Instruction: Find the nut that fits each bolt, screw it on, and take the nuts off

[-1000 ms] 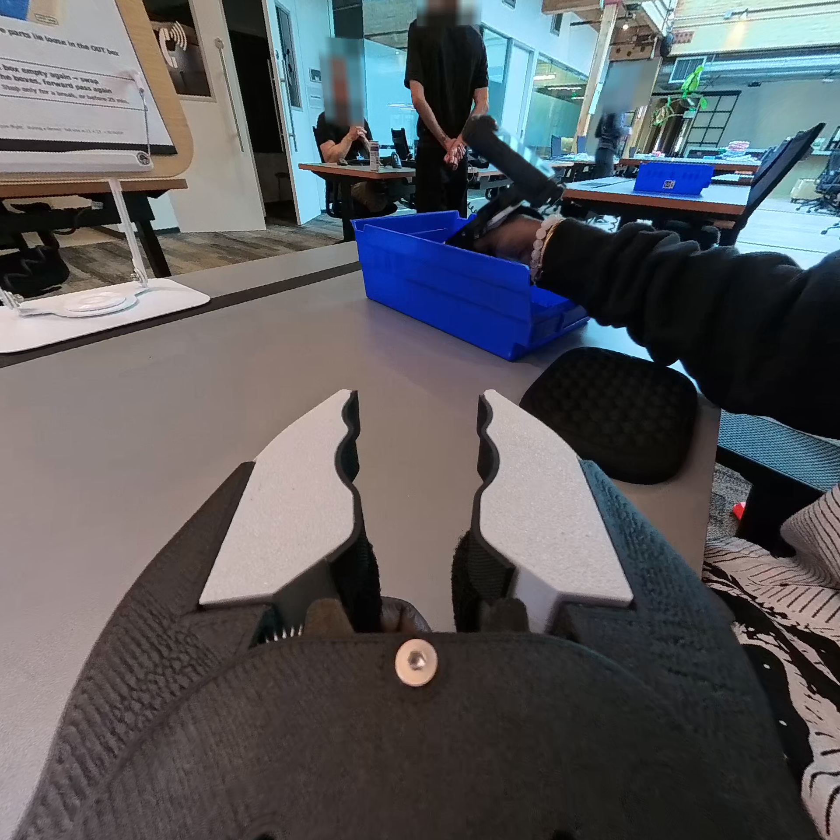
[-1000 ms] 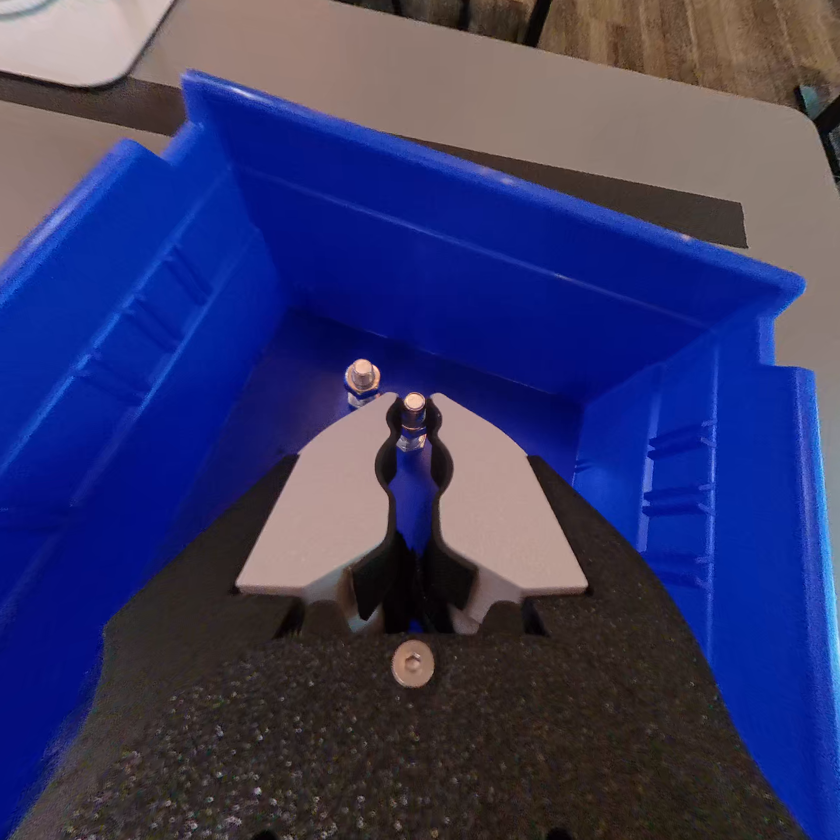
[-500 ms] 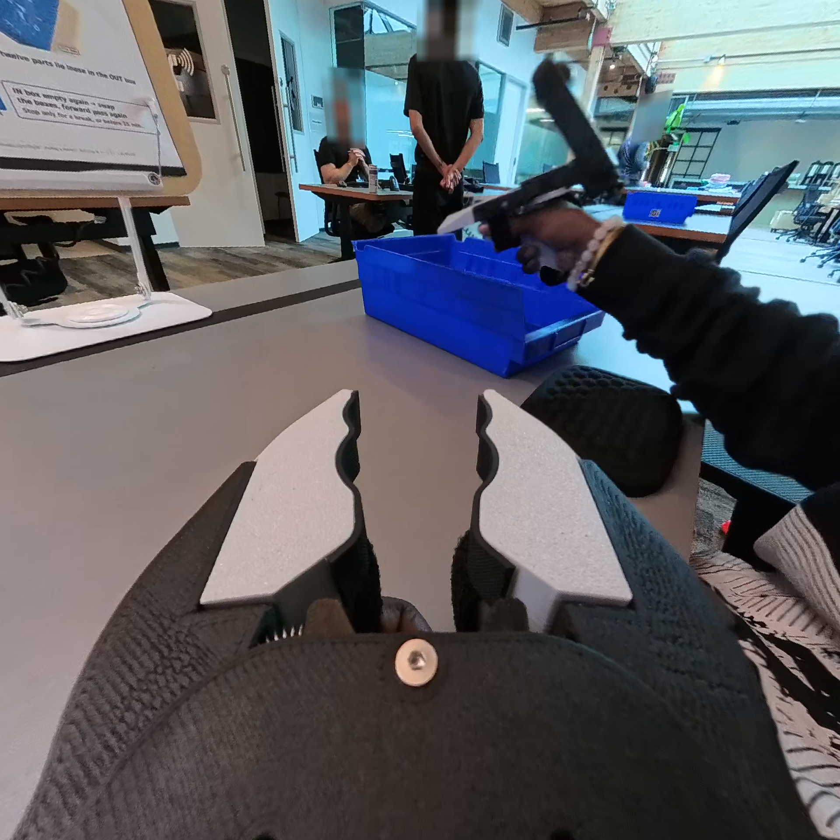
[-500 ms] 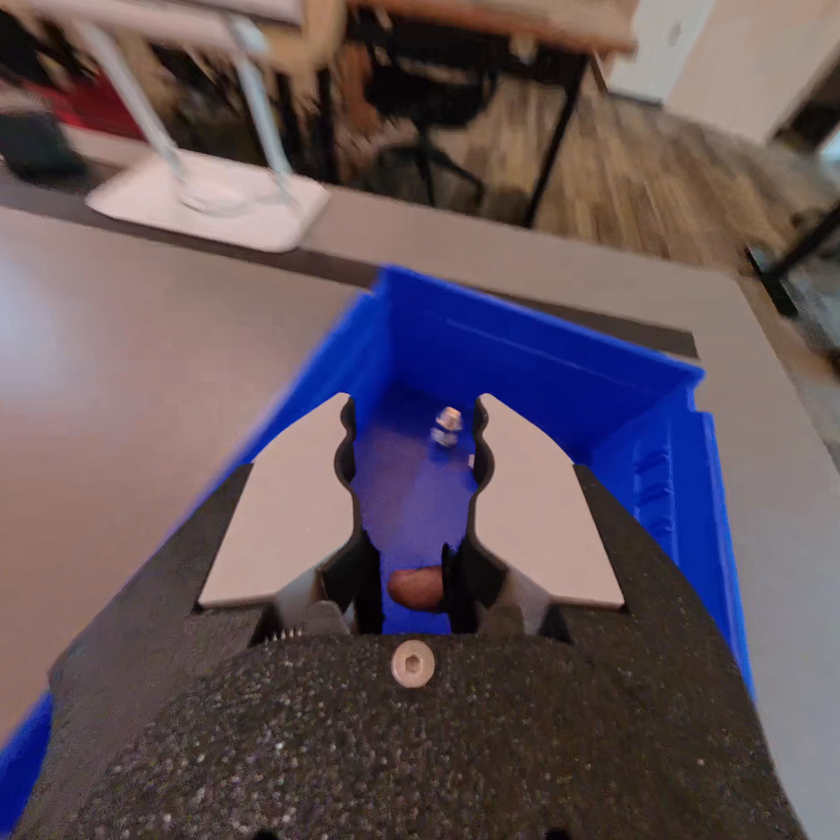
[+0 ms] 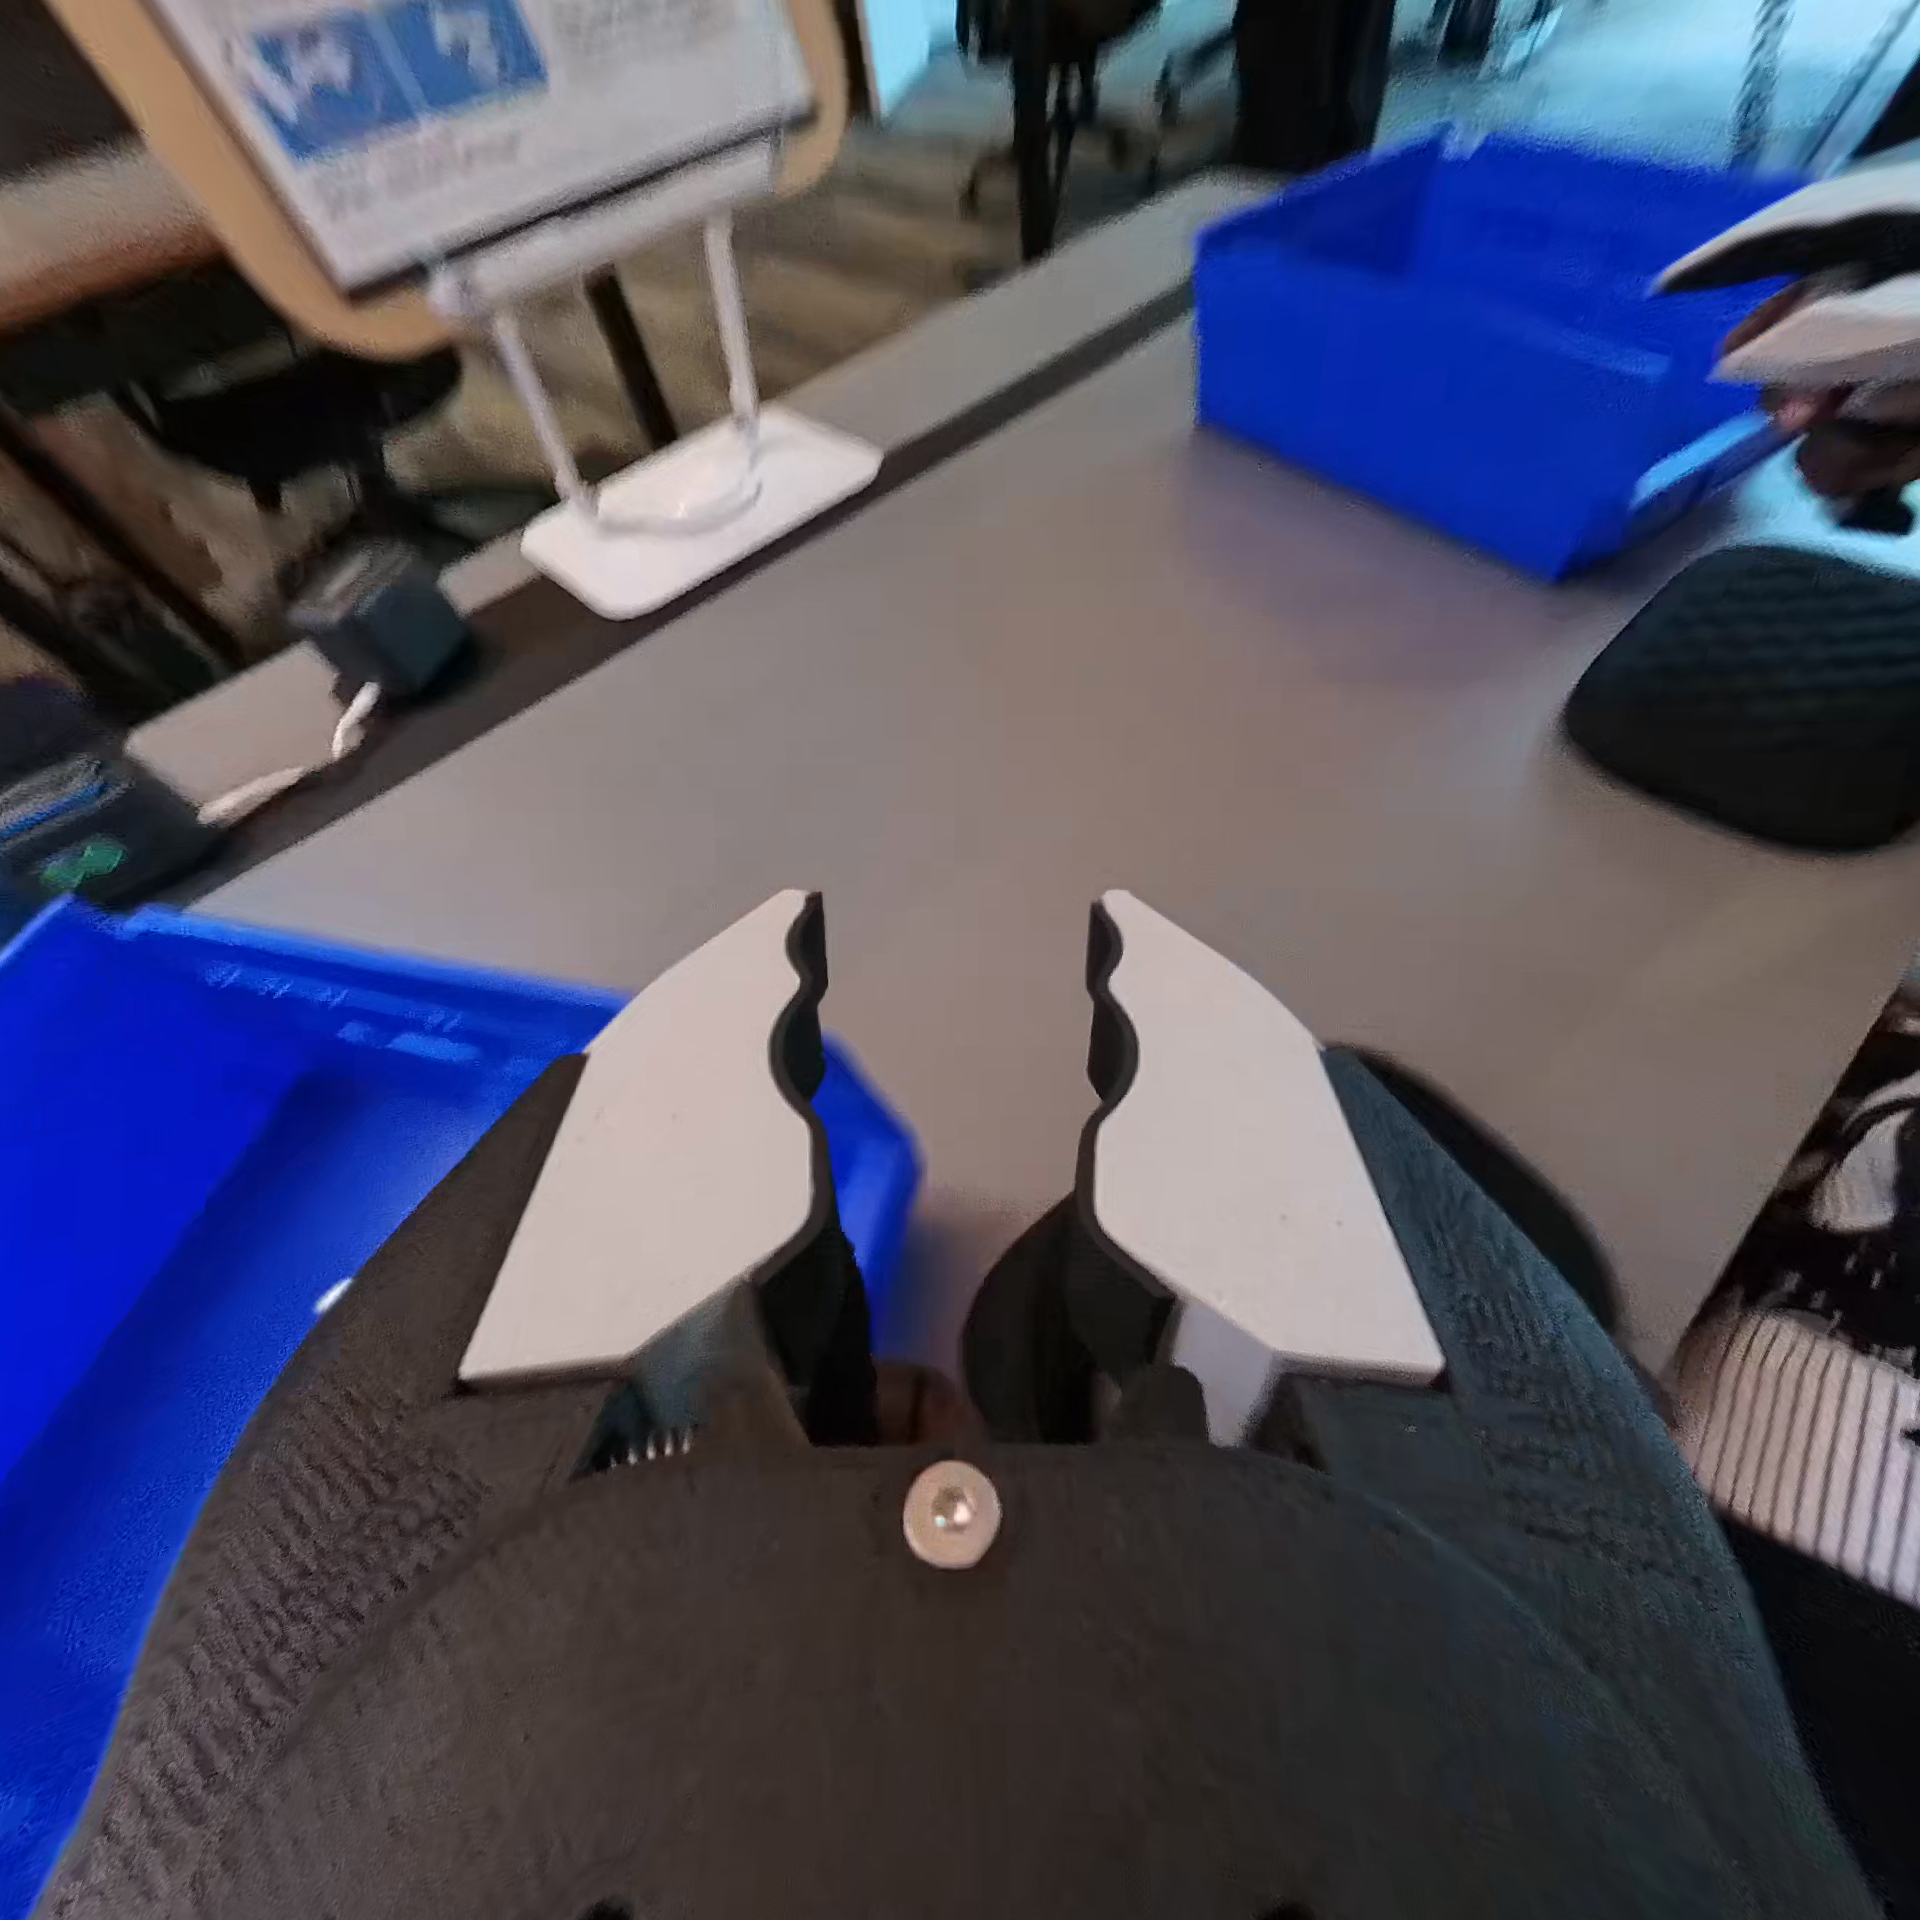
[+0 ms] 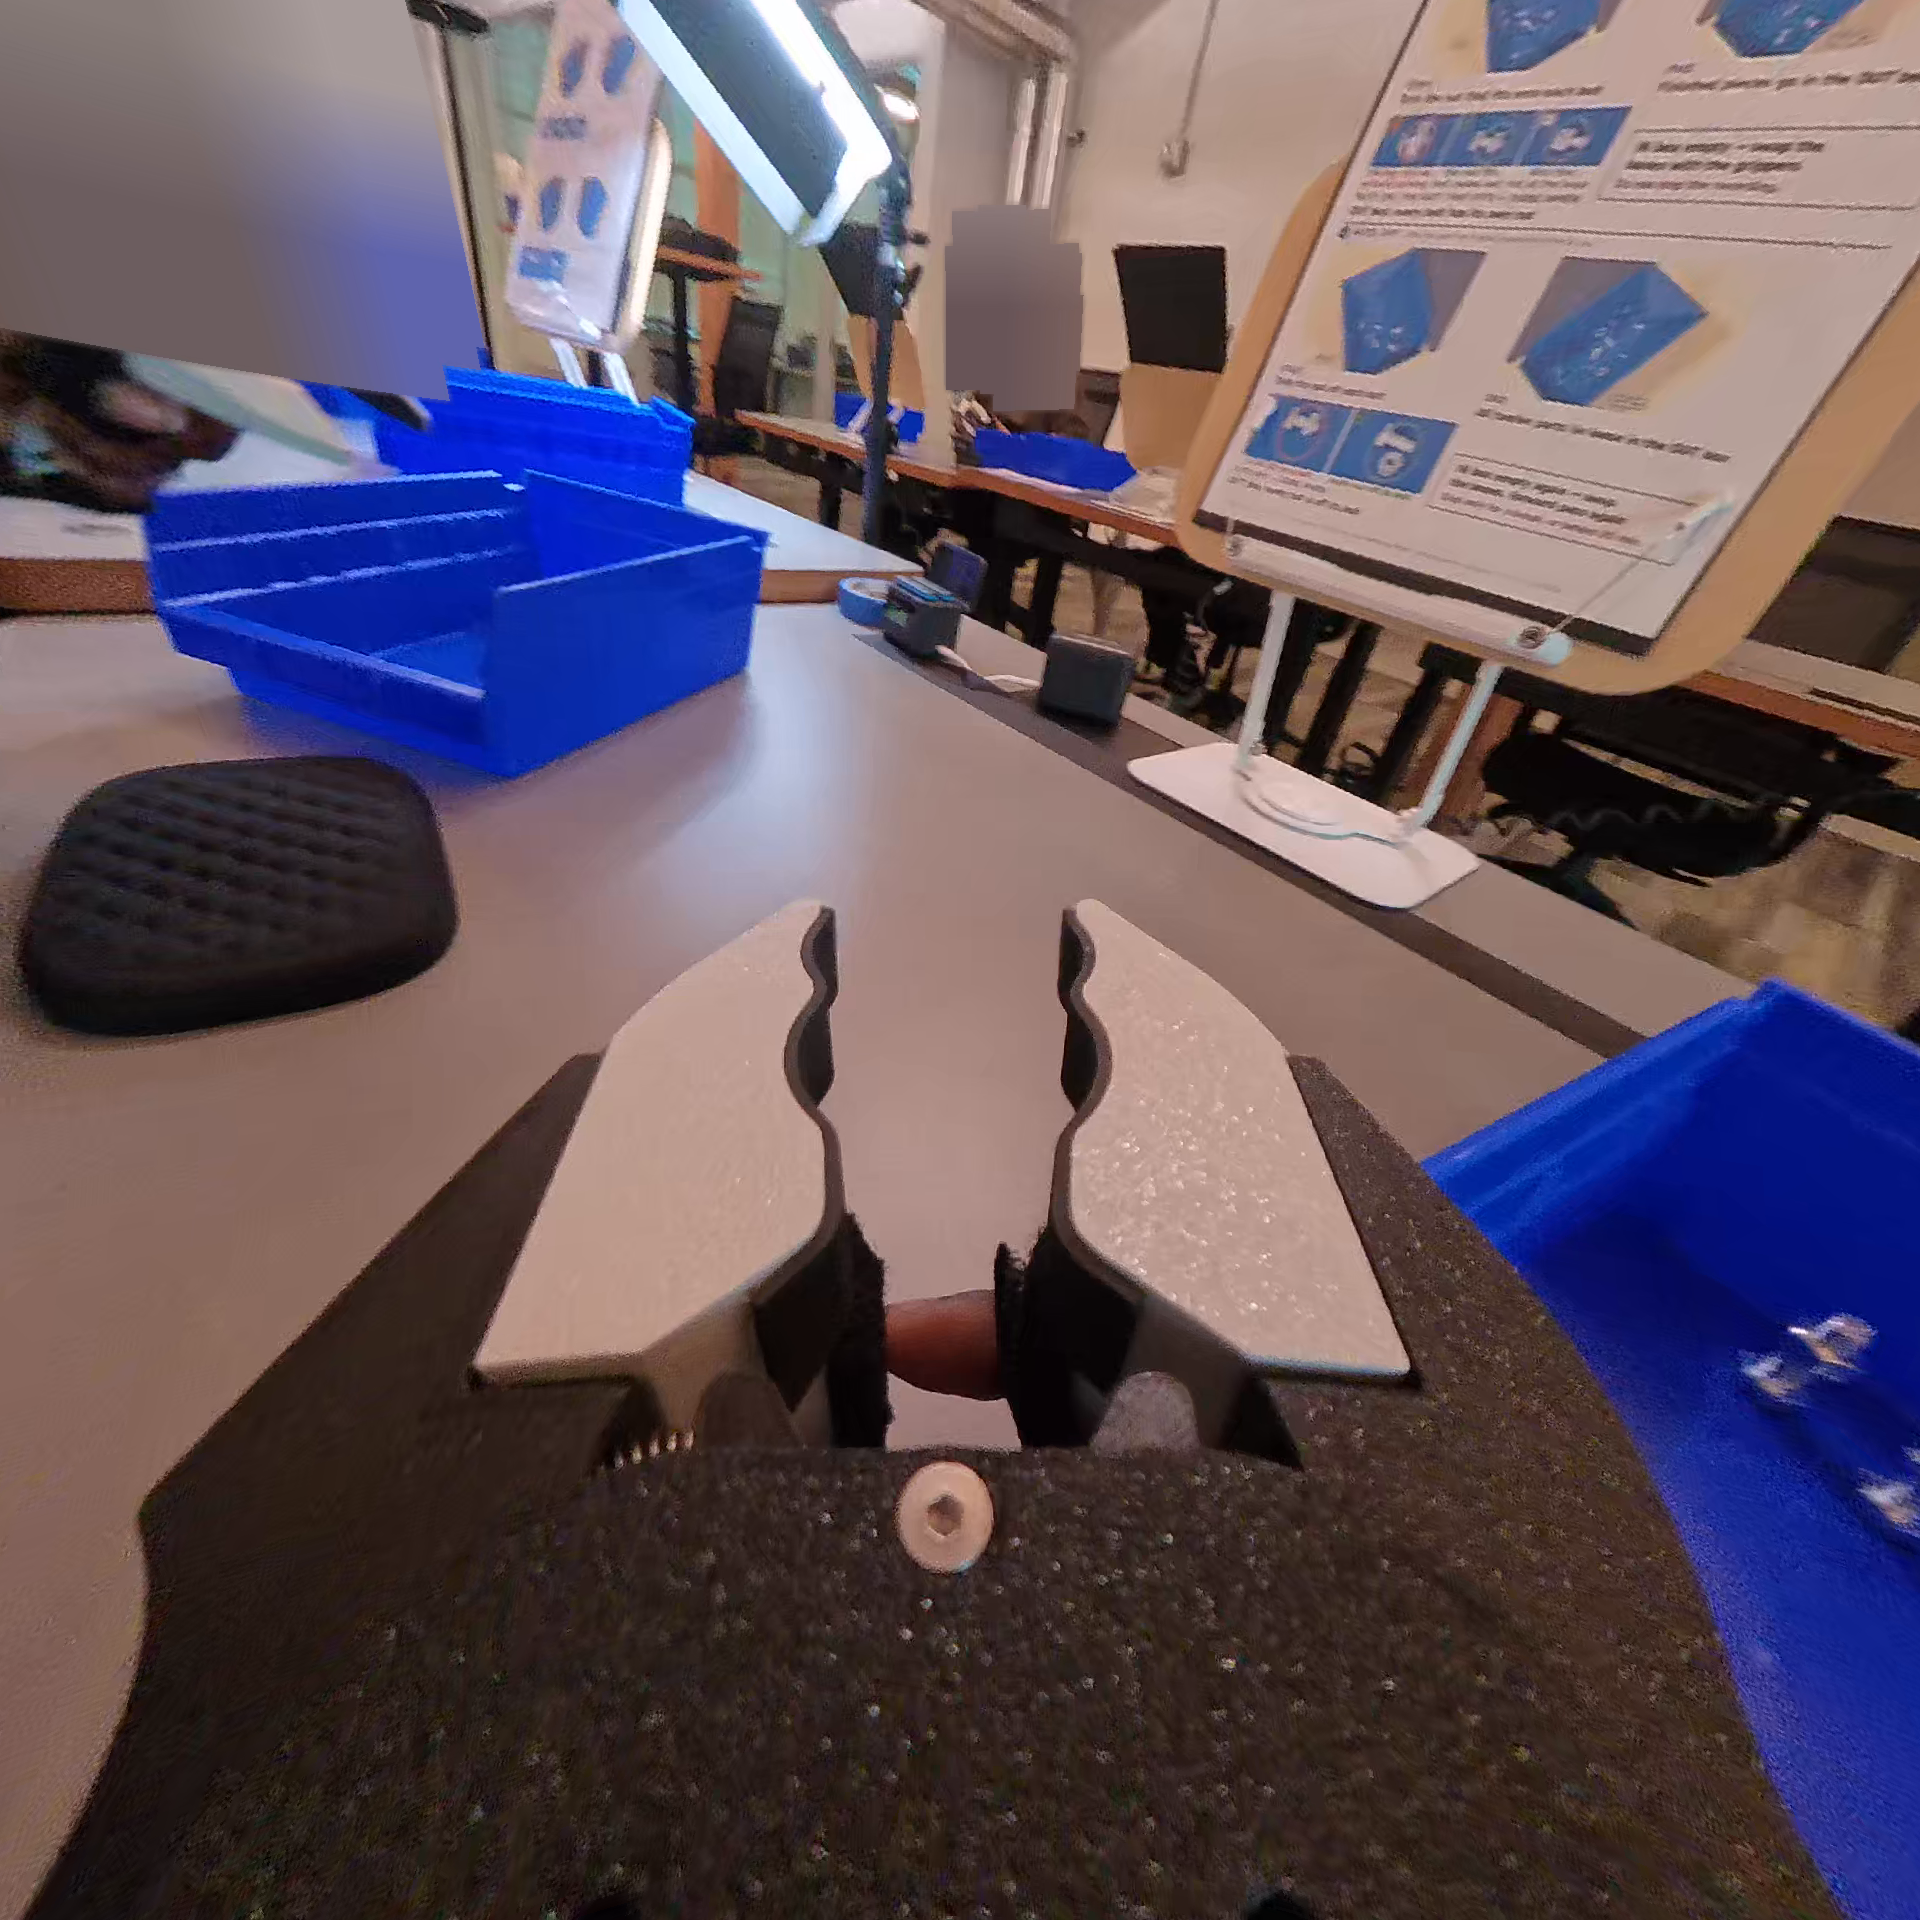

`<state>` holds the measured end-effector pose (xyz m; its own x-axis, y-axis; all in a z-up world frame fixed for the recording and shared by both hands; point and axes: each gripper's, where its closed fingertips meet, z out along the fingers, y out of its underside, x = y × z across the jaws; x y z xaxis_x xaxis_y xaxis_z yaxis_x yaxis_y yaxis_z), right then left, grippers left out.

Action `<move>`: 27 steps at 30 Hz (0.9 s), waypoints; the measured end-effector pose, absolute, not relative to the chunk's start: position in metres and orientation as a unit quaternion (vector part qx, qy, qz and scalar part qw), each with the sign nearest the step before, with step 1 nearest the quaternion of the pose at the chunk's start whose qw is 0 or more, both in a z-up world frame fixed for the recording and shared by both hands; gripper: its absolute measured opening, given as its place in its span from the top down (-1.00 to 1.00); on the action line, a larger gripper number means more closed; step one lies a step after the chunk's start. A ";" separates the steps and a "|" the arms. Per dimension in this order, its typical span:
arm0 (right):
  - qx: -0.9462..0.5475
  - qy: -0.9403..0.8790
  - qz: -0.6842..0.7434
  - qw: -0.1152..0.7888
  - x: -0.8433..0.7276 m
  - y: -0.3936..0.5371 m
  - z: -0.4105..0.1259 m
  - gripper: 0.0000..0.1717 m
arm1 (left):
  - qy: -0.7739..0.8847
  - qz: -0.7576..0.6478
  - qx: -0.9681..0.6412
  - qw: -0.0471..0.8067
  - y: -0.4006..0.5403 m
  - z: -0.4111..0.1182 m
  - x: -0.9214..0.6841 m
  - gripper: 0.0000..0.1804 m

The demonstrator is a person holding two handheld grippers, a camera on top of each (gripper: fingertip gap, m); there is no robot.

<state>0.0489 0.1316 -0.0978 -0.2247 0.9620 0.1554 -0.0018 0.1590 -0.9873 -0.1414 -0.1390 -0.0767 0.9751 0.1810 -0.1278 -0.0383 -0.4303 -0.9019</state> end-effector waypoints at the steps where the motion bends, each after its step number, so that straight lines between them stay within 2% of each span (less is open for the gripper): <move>1: -0.398 -0.590 0.521 0.470 0.051 0.129 -0.101 0.52 | -0.052 0.101 -0.857 0.502 -0.149 -0.078 -0.160 0.47; 9: -0.391 -0.562 0.578 0.445 0.062 0.126 -0.115 0.55 | -0.147 0.061 -0.964 0.211 -0.211 -0.147 -0.303 0.59; 12: -0.386 -0.572 0.570 0.447 0.061 0.125 -0.118 0.55 | -0.170 0.034 -0.973 0.150 -0.216 -0.176 -0.327 0.67; 18: -0.388 -0.551 0.588 0.448 0.064 0.130 -0.114 0.56 | -0.176 0.024 -0.981 0.080 -0.220 -0.208 -0.345 0.70; 27: -0.387 -0.553 0.585 0.450 0.064 0.130 -0.115 0.57 | -0.181 0.026 -0.981 0.060 -0.218 -0.224 -0.354 0.79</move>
<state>0.0636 0.1304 -0.1147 -0.2952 0.9544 0.0445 -0.0979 0.0161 -0.9951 -0.3536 -0.2184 -0.2241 0.9332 0.3582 -0.0293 0.3519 -0.9273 -0.1279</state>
